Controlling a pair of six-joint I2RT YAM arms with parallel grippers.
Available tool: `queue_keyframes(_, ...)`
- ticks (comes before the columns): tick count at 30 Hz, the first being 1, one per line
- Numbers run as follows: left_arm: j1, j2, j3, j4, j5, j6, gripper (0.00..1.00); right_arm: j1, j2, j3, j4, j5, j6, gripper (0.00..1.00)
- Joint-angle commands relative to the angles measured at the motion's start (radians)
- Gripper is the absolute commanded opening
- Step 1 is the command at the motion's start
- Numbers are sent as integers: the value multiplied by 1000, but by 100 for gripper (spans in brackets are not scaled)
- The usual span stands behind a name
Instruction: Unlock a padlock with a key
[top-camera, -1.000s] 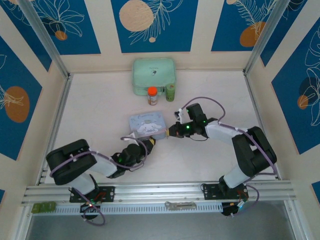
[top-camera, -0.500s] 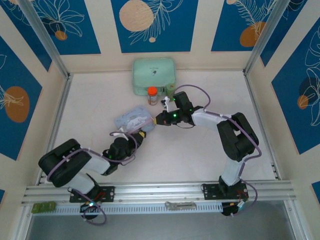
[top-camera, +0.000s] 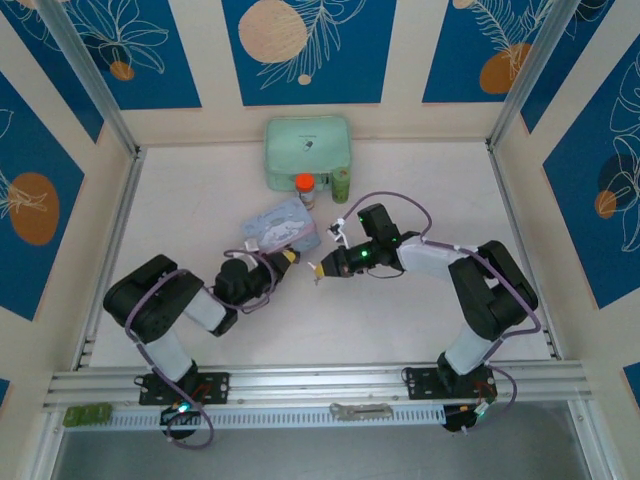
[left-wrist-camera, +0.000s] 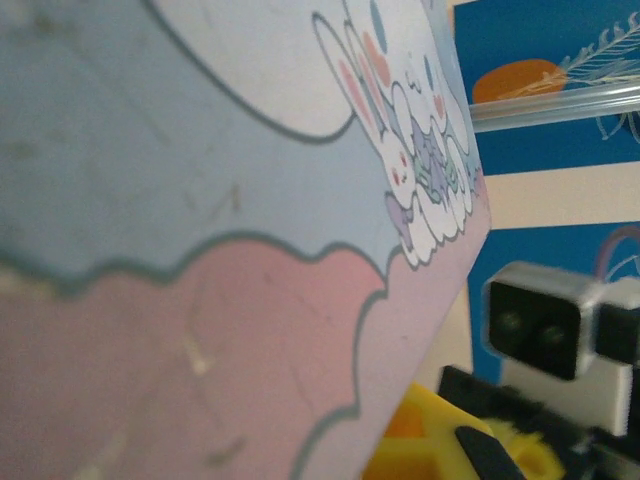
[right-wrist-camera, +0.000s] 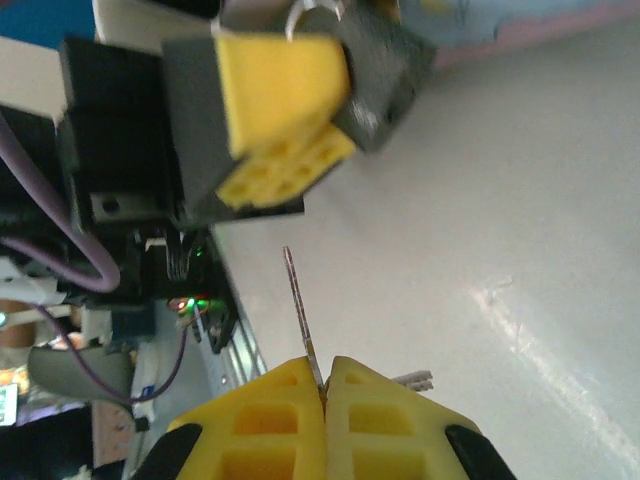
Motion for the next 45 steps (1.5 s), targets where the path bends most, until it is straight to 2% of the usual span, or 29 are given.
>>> queue_keyframes(1, 40, 5, 40, 92, 162, -37, 0, -37, 40, 1, 24, -137, -36, 0)
queue_keyframes(17, 82, -31, 46, 93, 290, -71, 0, -46, 121, 96, 45, -203, 10, 0)
queue_keyframes(45, 82, -42, 67, 93, 344, -56, 0, -53, 162, 101, 110, -251, 41, 0)
